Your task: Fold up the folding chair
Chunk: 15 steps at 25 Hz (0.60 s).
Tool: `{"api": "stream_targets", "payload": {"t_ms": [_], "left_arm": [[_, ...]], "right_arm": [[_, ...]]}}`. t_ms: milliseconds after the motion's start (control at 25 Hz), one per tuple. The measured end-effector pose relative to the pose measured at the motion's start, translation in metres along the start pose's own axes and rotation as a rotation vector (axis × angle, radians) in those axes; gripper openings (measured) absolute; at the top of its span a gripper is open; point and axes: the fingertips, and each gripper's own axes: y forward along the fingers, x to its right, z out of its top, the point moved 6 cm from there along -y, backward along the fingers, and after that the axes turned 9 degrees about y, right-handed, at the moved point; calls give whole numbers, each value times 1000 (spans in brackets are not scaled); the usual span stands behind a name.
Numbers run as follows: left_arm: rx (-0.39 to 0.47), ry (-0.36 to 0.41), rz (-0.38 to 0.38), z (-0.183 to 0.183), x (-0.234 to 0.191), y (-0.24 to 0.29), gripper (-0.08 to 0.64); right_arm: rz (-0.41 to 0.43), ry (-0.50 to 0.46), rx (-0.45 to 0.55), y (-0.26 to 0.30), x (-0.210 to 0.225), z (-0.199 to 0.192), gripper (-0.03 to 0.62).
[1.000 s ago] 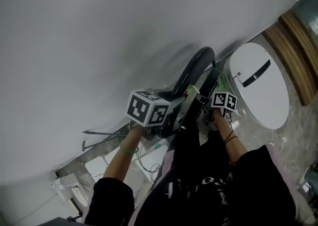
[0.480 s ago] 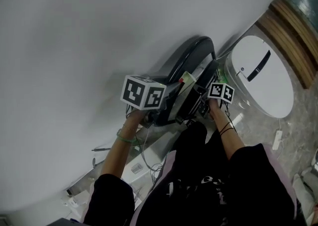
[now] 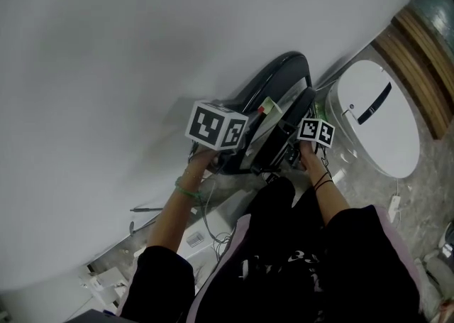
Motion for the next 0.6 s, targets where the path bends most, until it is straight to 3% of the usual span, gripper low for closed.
{"api": "stream_targets", "payload": {"t_ms": [120,240,440,600], "left_arm": [[-7,21,28,0,0,1,100],[-16,84,109,6,1,-2,101],[-24,134,203,6,6,-3,118],[10,109,270,3,5,-8,164]], "right_arm": [[15,-14,-14,2,2,0,95],[37,-32,-56,2,2,2,101],[-17,-128,-107,-4,0,1,123],[-34,-169,-123,-18,1,-6,127]]}}
